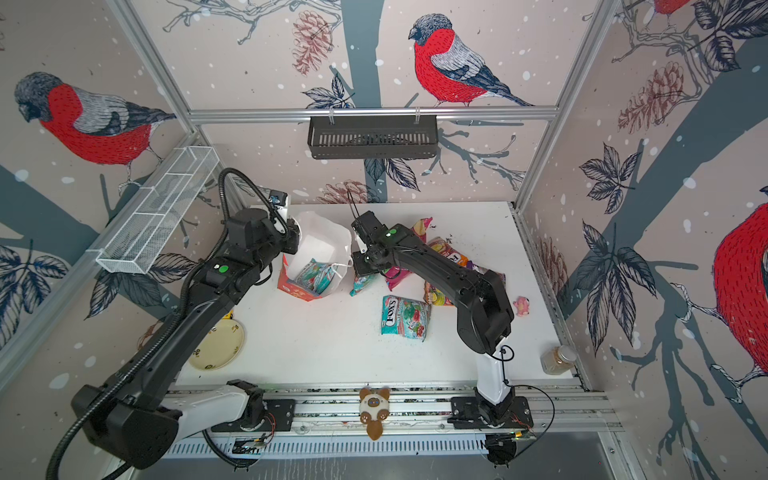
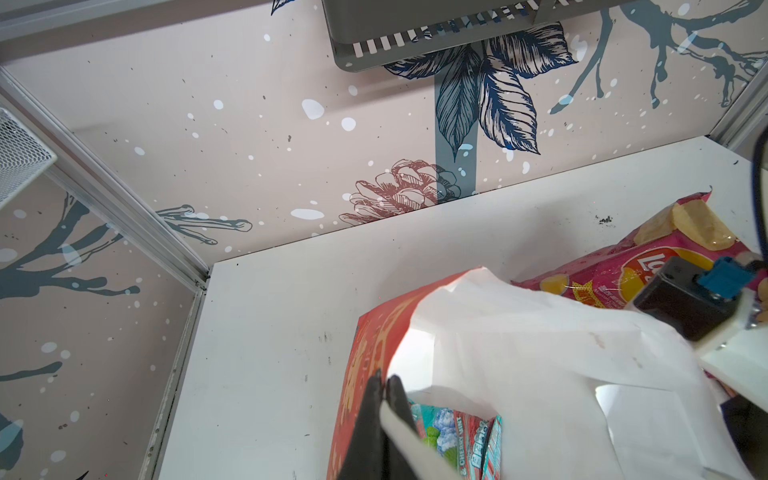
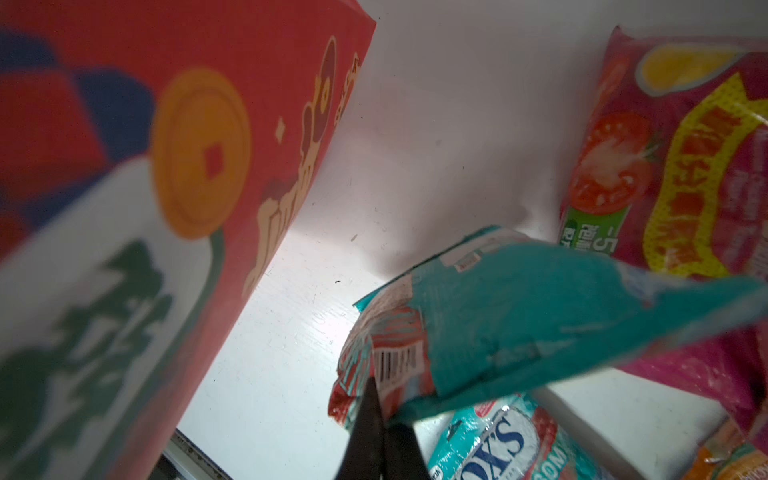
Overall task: Take the snacks out of the paper bag
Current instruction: 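Lower the teal packet onto the table beside the bag and open the right gripper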
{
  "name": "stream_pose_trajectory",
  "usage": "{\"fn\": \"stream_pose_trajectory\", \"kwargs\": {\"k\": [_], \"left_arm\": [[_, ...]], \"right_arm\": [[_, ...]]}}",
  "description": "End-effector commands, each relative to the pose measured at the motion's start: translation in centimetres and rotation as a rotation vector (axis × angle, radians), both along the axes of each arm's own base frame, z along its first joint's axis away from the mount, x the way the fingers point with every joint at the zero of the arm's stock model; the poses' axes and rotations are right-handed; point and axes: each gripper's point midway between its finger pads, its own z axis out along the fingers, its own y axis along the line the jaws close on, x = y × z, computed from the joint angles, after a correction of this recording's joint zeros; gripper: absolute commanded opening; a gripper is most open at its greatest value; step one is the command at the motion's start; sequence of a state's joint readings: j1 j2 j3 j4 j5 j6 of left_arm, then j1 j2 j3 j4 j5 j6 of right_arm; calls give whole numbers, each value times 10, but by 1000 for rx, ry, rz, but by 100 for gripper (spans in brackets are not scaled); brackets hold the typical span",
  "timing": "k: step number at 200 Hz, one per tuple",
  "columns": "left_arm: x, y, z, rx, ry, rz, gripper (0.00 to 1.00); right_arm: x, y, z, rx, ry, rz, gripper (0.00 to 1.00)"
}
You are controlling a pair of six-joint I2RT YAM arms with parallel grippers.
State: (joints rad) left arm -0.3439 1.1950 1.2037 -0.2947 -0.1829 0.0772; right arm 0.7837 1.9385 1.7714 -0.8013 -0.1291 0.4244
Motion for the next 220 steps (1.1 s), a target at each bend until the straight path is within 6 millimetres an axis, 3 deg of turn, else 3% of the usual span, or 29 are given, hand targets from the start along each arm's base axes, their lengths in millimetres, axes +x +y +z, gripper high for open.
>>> {"fn": "stream_pose_trajectory", "kwargs": {"k": [1,15,39,62,84,137,165,187,220], "left_arm": [[5,-3,12,-19,-48,-13,0],[4,-4,12,-21,-47,-16,0],[3,-4,10,-26,-47,-17,0],[3,-4,12,-29,-47,-18,0],[2,-5,14,-37,-52,-23,0],[1,-8,13,-50,-48,-37,0],[1,-9,15,-51,-51,-43,0],[1,-10,16,-55,-54,-45,0],[1,-9,16,-50,-58,-42,0]], "right_arm": [[-4,-3,9,-20,-3,-38,0],[-6,-4,5,-33,18,-42,0],[-4,2,-21,-64,60,-27,0],[7,11,-46,-103,83,-13,0],[18,21,-54,-111,76,-2,0],[41,41,-57,-67,37,2,2],[54,42,-43,-38,-8,-35,0],[54,37,-29,-35,-30,-46,0],[43,14,-4,-77,-68,-74,0]]}}
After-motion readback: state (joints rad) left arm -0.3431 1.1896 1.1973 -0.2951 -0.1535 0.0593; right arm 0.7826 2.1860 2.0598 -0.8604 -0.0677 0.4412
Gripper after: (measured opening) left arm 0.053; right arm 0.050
